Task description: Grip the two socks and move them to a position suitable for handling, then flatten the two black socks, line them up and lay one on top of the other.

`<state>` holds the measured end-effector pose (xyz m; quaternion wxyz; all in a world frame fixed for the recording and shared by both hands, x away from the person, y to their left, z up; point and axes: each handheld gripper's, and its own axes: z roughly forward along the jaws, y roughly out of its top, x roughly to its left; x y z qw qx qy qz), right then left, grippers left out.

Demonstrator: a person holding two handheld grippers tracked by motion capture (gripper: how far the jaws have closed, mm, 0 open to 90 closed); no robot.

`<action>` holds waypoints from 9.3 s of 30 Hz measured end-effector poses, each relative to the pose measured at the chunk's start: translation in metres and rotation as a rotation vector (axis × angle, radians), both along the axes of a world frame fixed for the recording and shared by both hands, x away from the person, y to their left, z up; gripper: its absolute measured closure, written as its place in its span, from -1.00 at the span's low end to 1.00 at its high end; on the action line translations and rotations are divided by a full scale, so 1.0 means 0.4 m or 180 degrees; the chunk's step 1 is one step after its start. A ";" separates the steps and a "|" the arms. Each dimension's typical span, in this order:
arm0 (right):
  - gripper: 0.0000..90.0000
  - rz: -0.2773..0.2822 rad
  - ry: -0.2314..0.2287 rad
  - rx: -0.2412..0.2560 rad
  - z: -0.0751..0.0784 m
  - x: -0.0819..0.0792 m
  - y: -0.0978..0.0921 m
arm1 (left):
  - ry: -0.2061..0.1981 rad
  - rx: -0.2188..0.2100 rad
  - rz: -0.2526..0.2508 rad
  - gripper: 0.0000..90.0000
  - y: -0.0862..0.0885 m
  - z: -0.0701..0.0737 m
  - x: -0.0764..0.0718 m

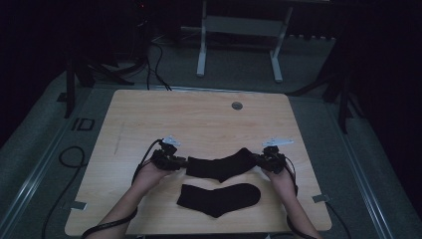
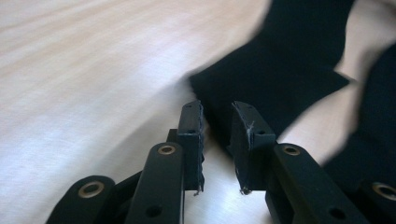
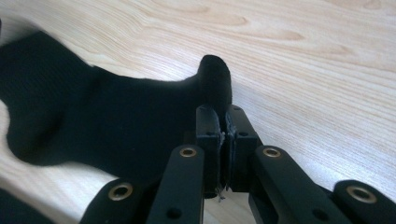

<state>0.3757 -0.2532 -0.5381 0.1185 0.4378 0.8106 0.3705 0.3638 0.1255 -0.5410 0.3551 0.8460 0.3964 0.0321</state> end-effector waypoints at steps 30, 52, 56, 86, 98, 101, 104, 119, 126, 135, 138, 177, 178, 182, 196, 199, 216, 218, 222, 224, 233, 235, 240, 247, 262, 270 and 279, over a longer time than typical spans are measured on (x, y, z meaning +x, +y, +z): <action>0.10 0.0038 0.0087 -0.0273 0.017 0.055 -0.014 | -0.0269 -0.0167 0.0224 0.00 -0.018 -0.016 0.000; 0.90 0.0270 0.0165 -0.0714 -0.005 0.063 0.026 | -0.0412 0.0293 0.0134 0.34 -0.087 -0.047 0.016; 0.91 0.0301 0.0140 -0.0703 -0.006 0.057 0.027 | -0.0411 0.0283 0.0070 0.69 -0.096 -0.046 0.009; 0.92 0.0556 -0.0541 -0.0300 0.217 -0.127 0.020 | -0.0734 -0.0112 -0.0069 0.89 -0.006 0.189 -0.149; 0.92 0.0700 -0.0390 -0.0260 0.187 -0.283 -0.006 | -0.0388 -0.0319 -0.0303 0.89 0.008 0.150 -0.232; 0.92 0.0678 -0.0296 -0.0253 0.164 -0.288 -0.010 | -0.0253 -0.0346 -0.0306 0.89 0.004 0.123 -0.230; 0.92 0.0624 -0.0105 -0.0263 0.105 -0.279 -0.017 | -0.0058 -0.0259 -0.0332 0.89 -0.014 0.061 -0.223; 0.90 0.0519 0.0204 -0.0384 -0.014 -0.232 -0.020 | 0.0072 -0.0072 -0.0295 0.86 -0.030 -0.035 -0.206; 0.76 0.0555 0.0195 -0.0400 -0.012 -0.226 -0.011 | -0.0058 0.0004 -0.0265 0.64 -0.025 -0.021 -0.212; 0.60 0.0590 -0.0125 -0.0212 0.067 -0.246 -0.006 | -0.0491 -0.0183 -0.0041 0.53 -0.008 0.041 -0.245; 1.00 0.0703 -0.0241 -0.0364 0.077 -0.265 0.018 | -0.0537 0.0050 -0.0295 0.75 -0.051 0.033 -0.270; 0.99 0.0659 -0.0004 -0.0575 -0.029 -0.028 0.112 | -0.0571 0.0076 -0.0181 0.93 -0.032 -0.055 -0.074; 0.99 0.0648 0.0006 -0.0564 -0.029 -0.026 0.111 | -0.0550 0.0064 -0.0181 0.93 -0.031 -0.055 -0.069; 0.96 0.0653 0.0015 -0.0550 -0.029 -0.021 0.110 | -0.0546 0.0090 -0.0166 0.93 -0.033 -0.053 -0.058; -0.04 0.0760 -0.0339 -0.0384 0.037 -0.045 0.107 | -0.0665 -0.0076 -0.0078 -0.34 -0.035 0.009 -0.094; -0.43 0.0750 -0.0375 -0.0240 0.043 -0.045 0.102 | -0.0670 -0.0145 -0.0079 -0.69 -0.035 0.014 -0.107; -0.74 0.0882 -0.0572 -0.0089 0.032 -0.061 0.068 | -0.0988 -0.0177 0.0027 -0.81 0.015 -0.001 -0.165; -0.74 0.0863 -0.0595 -0.0104 0.033 -0.062 0.058 | -0.0999 -0.0171 0.0050 -0.81 0.027 -0.004 -0.171; -0.74 0.0849 -0.0606 -0.0154 0.032 -0.065 0.045 | -0.1000 -0.0134 0.0081 -0.81 0.054 -0.009 -0.184; -0.74 0.0816 -0.0594 -0.0175 0.029 -0.067 0.029 | -0.0998 -0.0138 0.0143 -0.81 0.069 -0.011 -0.191; -0.74 0.0728 -0.0592 -0.0182 0.021 -0.082 -0.016 | -0.0968 -0.0253 0.0340 -0.81 0.144 -0.020 -0.218; -0.74 0.0705 -0.0598 -0.0216 0.016 -0.086 -0.027 | -0.0957 -0.0267 0.0380 -0.81 0.160 -0.023 -0.228; -0.74 0.0631 -0.0554 -0.0198 0.002 -0.094 -0.059 | -0.0950 -0.0239 0.0470 -0.81 0.197 -0.033 -0.255; -0.74 0.0539 -0.0545 -0.0200 -0.008 -0.115 -0.103 | -0.0938 -0.0197 0.0648 -0.81 0.257 -0.045 -0.290; -0.74 0.0116 -0.0633 -0.0125 -0.024 -0.153 -0.190 | -0.0939 -0.0197 0.0974 -0.81 0.343 -0.059 -0.335; -0.74 -0.0106 -0.0631 -0.0082 -0.038 -0.176 -0.236 | -0.0920 -0.0240 0.1091 -0.81 0.370 -0.068 -0.355; -0.74 -0.0348 -0.0704 -0.0028 -0.048 -0.208 -0.270 | -0.0966 -0.0303 0.1235 -0.81 0.394 -0.064 -0.376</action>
